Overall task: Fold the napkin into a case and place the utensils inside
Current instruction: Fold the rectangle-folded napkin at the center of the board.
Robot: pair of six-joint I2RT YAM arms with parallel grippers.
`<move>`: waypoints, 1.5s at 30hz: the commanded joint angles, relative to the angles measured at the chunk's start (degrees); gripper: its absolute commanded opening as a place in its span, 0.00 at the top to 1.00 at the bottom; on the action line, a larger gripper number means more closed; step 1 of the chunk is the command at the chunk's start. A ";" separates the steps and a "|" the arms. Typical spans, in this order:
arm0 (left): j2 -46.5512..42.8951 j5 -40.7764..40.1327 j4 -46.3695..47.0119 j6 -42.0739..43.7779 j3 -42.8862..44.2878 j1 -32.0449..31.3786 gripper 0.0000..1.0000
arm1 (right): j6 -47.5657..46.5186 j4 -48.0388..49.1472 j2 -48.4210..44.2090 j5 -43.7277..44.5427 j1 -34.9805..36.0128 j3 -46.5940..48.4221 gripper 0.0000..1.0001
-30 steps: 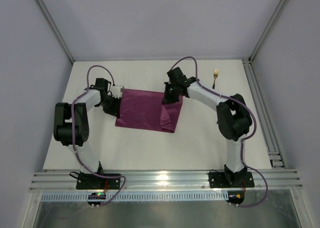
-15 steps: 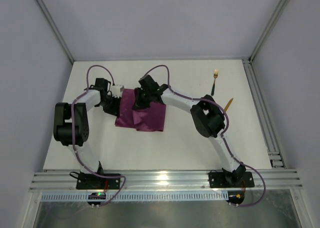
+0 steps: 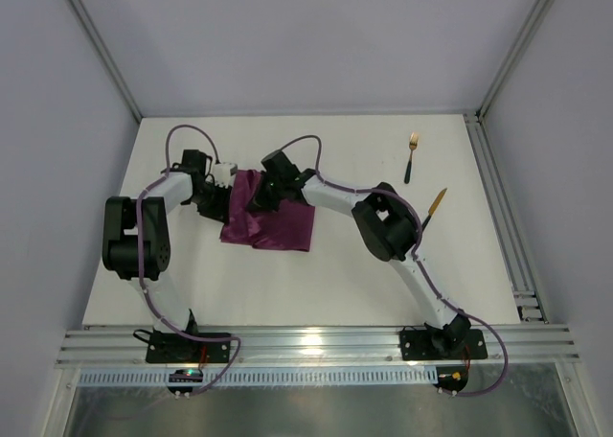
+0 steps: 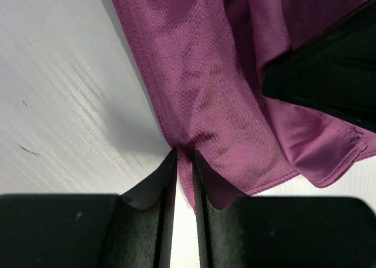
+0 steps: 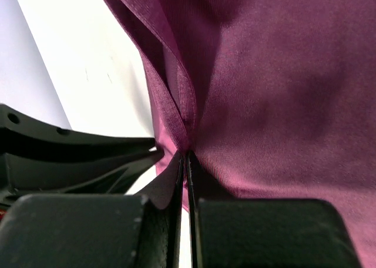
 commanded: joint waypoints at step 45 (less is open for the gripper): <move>-9.52 1.08 -5.70 -1.04 5.98 -0.68 0.55 | -19.34 -2.32 -26.82 -2.27 -18.55 -23.73 0.49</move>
